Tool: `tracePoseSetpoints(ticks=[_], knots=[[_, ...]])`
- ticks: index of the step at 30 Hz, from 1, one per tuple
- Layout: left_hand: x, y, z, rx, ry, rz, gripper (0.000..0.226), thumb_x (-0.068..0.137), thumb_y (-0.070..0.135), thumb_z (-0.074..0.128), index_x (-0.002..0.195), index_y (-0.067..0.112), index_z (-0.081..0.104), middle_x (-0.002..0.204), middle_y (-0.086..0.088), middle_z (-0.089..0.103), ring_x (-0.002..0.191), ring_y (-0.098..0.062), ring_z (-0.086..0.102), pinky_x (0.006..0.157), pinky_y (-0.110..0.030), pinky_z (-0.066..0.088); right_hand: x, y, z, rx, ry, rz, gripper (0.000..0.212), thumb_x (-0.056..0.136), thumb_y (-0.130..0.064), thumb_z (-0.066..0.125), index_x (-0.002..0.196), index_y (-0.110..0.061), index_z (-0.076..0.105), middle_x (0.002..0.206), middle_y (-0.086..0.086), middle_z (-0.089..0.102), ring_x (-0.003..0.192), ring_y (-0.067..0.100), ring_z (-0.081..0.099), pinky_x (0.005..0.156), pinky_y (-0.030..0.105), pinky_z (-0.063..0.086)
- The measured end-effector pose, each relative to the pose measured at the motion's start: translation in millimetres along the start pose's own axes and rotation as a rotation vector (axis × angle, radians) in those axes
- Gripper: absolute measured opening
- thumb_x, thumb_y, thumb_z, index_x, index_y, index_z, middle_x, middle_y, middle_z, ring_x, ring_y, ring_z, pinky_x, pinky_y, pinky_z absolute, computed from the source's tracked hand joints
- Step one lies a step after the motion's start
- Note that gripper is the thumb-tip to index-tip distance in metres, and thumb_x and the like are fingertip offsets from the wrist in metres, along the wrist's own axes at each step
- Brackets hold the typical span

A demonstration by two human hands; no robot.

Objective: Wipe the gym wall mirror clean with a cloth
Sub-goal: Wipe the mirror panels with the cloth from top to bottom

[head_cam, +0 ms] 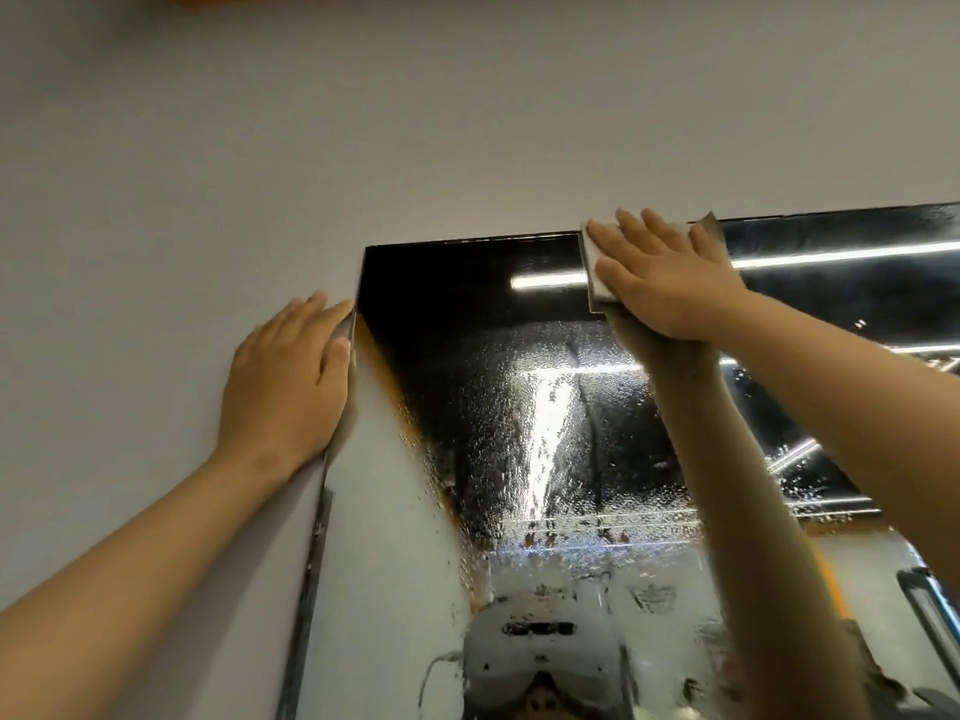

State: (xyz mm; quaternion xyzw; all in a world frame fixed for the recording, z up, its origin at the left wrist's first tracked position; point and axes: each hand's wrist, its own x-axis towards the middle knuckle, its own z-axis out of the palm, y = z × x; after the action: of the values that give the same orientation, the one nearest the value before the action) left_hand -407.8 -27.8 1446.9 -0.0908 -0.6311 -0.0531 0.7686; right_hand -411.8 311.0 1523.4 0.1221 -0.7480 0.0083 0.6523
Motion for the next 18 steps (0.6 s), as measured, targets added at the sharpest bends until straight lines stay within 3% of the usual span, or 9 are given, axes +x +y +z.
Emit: tracePoseSetpoints(ticks=[5, 7, 10, 13, 15, 18], knots=[[-6, 2, -4, -0.042, 0.026, -0.011, 0.055, 0.095, 0.034, 0.029, 0.140, 0.013, 0.054, 0.150, -0.009, 0.048, 0.140, -0.028, 0.041, 0.116, -0.045, 0.028, -48, -7, -1, 0.044, -0.049, -0.050, 0.052, 0.106, -0.043, 0.010, 0.156, -0.041, -0.004, 0.166, -0.007, -0.012, 0.151, 0.010, -0.016, 0.121, 0.045, -0.014], [-13, 3, -8, -0.063, -0.004, -0.012, 0.056, 0.095, 0.034, 0.029, 0.140, 0.011, 0.053, 0.151, -0.010, 0.046, 0.141, -0.029, 0.039, 0.117, -0.045, 0.026, -79, -15, 1, 0.045, -0.084, -0.077, 0.059, 0.098, -0.046, 0.003, 0.156, -0.040, -0.006, 0.165, -0.008, -0.016, 0.149, 0.007, -0.021, 0.119, 0.040, -0.017], [-33, 6, -14, -0.097, -0.084, -0.002, 0.060, 0.096, 0.037, 0.027, 0.146, 0.011, 0.046, 0.157, -0.007, 0.038, 0.146, -0.024, 0.031, 0.121, -0.041, 0.019, -133, -26, 12, 0.085, -0.048, -0.130, 0.070, 0.089, -0.051, 0.000, 0.157, -0.034, 0.006, 0.165, -0.009, -0.011, 0.146, 0.002, -0.025, 0.118, 0.034, -0.021], [-57, 5, -22, -0.167, -0.124, -0.007, 0.061, 0.097, 0.039, 0.023, 0.149, 0.014, 0.042, 0.159, -0.003, 0.034, 0.149, -0.018, 0.025, 0.123, -0.037, 0.014, -178, -28, 27, 0.061, -0.001, -0.205, 0.065, 0.099, -0.052, 0.007, 0.157, -0.023, 0.016, 0.166, -0.005, 0.001, 0.151, 0.005, -0.013, 0.120, 0.036, -0.012], [-72, 0, -25, -0.175, -0.138, 0.018, 0.063, 0.097, 0.042, 0.020, 0.151, 0.015, 0.040, 0.160, -0.001, 0.032, 0.149, -0.015, 0.022, 0.123, -0.037, 0.014, -192, -26, 33, 0.021, 0.002, -0.257, 0.062, 0.105, -0.050, 0.009, 0.158, -0.019, 0.015, 0.166, 0.000, 0.007, 0.152, 0.009, -0.004, 0.120, 0.041, 0.000], [-84, -7, -23, -0.083, -0.132, 0.074, 0.064, 0.098, 0.044, 0.014, 0.153, 0.019, 0.034, 0.162, 0.001, 0.027, 0.151, -0.013, 0.017, 0.123, -0.041, 0.013, -189, -23, 32, 0.002, -0.017, -0.286, 0.063, 0.104, -0.052, 0.004, 0.159, -0.022, 0.005, 0.166, -0.003, 0.003, 0.152, 0.006, -0.007, 0.120, 0.041, 0.000]])
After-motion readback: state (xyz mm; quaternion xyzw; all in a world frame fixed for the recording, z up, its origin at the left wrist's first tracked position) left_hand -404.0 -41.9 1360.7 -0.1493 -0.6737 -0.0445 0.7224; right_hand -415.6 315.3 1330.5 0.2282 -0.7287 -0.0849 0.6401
